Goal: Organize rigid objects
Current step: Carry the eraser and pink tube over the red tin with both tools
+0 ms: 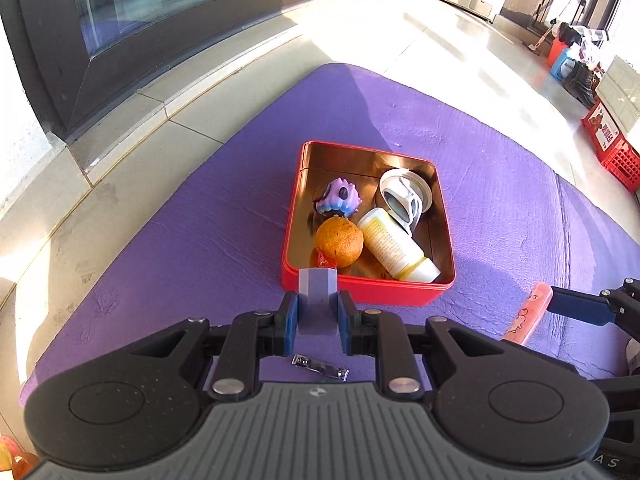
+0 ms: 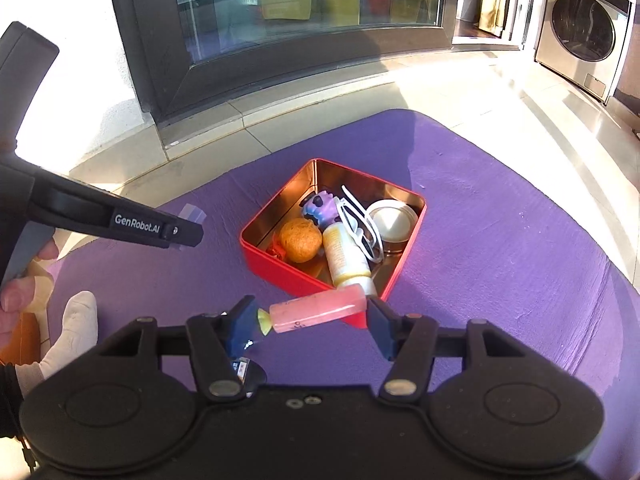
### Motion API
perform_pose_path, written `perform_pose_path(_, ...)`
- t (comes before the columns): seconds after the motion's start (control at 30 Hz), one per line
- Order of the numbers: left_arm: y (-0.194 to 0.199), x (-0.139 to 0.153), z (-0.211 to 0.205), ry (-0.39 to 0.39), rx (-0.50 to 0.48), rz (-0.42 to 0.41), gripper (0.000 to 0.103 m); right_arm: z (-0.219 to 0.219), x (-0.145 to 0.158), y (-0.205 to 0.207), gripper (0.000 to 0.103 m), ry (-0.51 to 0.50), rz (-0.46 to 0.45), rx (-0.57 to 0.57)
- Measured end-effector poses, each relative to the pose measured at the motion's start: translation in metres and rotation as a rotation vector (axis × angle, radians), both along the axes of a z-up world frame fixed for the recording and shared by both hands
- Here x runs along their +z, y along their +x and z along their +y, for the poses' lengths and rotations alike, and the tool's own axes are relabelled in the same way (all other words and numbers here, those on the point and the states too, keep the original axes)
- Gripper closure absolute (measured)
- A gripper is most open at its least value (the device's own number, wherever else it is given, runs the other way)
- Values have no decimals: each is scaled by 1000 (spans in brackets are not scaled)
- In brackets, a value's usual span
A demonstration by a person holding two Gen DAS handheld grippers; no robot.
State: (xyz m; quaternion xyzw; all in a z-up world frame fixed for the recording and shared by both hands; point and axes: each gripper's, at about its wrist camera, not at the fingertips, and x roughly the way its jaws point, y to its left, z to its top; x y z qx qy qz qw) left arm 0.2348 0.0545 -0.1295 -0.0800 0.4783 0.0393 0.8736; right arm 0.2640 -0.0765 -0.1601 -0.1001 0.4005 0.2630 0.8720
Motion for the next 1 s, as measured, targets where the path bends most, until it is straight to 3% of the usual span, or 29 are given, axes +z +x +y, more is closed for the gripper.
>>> perform_pose_path(0.33,49,2,-1,18,-23,-32,83,4,-7,42,44,1,-29,-51)
perform_pose_path(1.0,124,-78,-2,-9,-40,74,83,19,-83,115,44,-47,48,-72)
